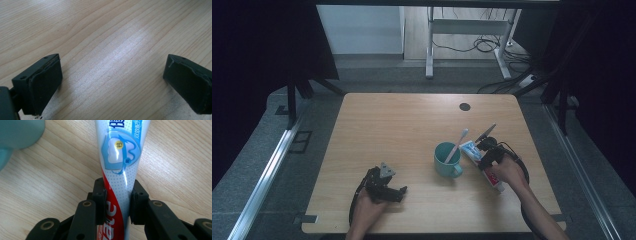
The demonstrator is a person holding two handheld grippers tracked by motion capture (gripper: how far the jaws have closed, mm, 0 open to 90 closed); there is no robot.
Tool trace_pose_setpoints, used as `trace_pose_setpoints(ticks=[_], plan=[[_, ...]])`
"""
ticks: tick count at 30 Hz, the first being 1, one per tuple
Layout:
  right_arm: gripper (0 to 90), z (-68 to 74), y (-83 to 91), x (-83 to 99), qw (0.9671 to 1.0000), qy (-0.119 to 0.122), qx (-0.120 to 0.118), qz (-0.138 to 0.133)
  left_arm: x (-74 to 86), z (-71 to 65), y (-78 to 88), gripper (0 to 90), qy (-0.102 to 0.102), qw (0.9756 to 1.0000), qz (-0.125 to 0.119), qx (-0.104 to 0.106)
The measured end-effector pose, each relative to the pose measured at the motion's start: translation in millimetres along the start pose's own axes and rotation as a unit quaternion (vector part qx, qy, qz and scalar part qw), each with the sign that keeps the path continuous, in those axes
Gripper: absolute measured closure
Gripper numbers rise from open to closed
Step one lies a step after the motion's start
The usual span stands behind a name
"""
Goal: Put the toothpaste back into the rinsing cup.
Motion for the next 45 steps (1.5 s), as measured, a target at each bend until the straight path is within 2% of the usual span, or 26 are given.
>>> trace_pose_setpoints(ticks=[7, 16, 25, 35, 45], plan=[[71.2, -2.2, 5.1, 4.5, 0.9999, 0.004, 0.000, -0.015, 0.0, 0.0, 0.0, 2.1, 0.000, 1.0000, 0.000, 0.000], [71.3, 1.6, 14.1, 10.3, 0.9991, 0.016, 0.000, -0.040, -0.1, 0.2, 0.0, 2.1, -0.002, 1.0000, 0.000, 0.000], [71.5, 0.3, 25.6, 14.3, 0.9976, 0.017, -0.002, -0.068, 0.0, 0.2, 0.0, 2.1, -0.001, 1.0000, 0.000, 0.000], [71.5, 4.1, 35.2, 21.8, 0.9940, 0.033, -0.001, -0.104, 0.1, 0.2, 0.1, 2.1, -0.001, 1.0000, 0.001, 0.000], [71.6, 8.9, 44.4, 31.5, 0.9873, 0.046, -0.005, -0.152, 0.1, 0.2, 0.1, 2.1, -0.002, 1.0000, 0.001, 0.000]])
Point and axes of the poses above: each handheld gripper's, and its own axes: y roughly backward along the jaws, x roughly out of its underside, z roughly to its left, the point moved 8 cm from there along -y, roughly forward along the jaws, and after that the axes turned 10 degrees about -x, right-handed, at the moved point
